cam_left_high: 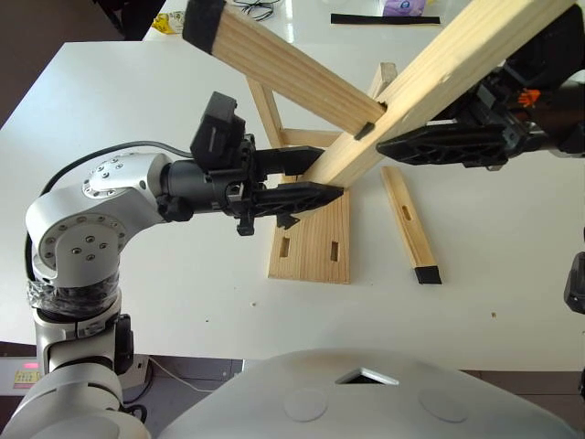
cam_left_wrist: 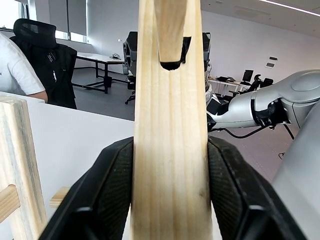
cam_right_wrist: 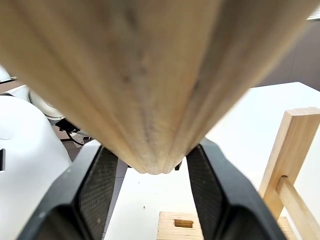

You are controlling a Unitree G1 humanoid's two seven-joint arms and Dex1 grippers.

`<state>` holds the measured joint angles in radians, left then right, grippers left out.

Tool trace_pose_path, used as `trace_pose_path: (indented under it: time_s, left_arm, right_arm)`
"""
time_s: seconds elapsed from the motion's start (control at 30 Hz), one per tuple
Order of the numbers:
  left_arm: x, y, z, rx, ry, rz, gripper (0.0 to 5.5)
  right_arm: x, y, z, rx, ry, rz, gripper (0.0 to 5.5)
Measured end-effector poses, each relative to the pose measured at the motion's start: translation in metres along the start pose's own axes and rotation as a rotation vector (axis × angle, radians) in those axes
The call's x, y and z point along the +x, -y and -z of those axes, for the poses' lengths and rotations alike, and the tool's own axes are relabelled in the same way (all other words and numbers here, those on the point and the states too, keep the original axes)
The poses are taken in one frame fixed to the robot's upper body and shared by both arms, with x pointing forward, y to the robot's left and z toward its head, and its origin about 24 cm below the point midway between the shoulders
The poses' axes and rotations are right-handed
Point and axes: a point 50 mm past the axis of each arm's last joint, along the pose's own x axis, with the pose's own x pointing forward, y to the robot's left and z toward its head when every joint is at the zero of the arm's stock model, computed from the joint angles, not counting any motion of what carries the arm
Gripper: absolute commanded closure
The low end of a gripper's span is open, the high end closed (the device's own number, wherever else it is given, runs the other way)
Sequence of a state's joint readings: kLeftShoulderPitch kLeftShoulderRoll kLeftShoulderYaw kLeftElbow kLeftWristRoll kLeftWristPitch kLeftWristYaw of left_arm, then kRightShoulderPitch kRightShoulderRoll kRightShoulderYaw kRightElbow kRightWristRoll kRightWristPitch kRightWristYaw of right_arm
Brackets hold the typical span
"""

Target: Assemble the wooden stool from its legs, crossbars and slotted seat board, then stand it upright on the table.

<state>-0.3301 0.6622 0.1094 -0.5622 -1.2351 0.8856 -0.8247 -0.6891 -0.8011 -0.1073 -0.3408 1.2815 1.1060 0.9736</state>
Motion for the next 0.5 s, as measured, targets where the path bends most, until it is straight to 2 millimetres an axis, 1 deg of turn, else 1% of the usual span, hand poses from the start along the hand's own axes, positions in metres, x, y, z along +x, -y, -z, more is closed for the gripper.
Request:
trace_pose_path:
  time_s: [0.03,0.1,0.2,0.23,0.37,0.4,0.43,0.47,0.5]
  left_arm:
    - [0.0,0.0,0.0,-0.003,-0.002,0.003,3.44]
    - [0.0,0.0,0.001,-0.011,-0.006,0.006,2.93]
    - [-0.006,-0.003,0.001,-0.075,-0.002,0.007,2.49]
    - [-0.007,-0.003,0.001,-0.08,-0.012,0.0,2.27]
    - [-0.008,-0.009,0.007,-0.077,-0.05,-0.044,1.7]
    - [-0.01,-0.011,0.008,-0.076,-0.057,-0.056,1.46]
    - [-0.012,-0.012,0.009,-0.071,-0.068,-0.069,1.37]
    - [-0.016,-0.012,0.011,-0.061,-0.079,-0.088,1.12]
    - [-0.021,-0.013,0.016,-0.047,-0.106,-0.119,1.0]
  right_arm:
    - [0.0,0.0,0.001,-0.004,-0.001,0.0,3.44]
    - [0.0,0.0,0.001,-0.005,-0.002,-0.001,3.45]
    - [-0.003,-0.001,0.003,-0.003,-0.024,0.005,3.46]
    - [-0.003,-0.001,0.004,-0.002,-0.027,0.008,3.46]
    - [-0.004,0.0,0.007,0.004,-0.03,0.031,3.46]
    - [-0.005,0.001,0.007,-0.001,-0.031,0.04,3.46]
    - [-0.006,0.001,0.006,-0.008,-0.031,0.05,3.46]
    - [-0.008,0.001,0.005,-0.018,-0.029,0.061,3.46]
    - [-0.011,0.0,0.003,-0.024,-0.025,0.075,3.46]
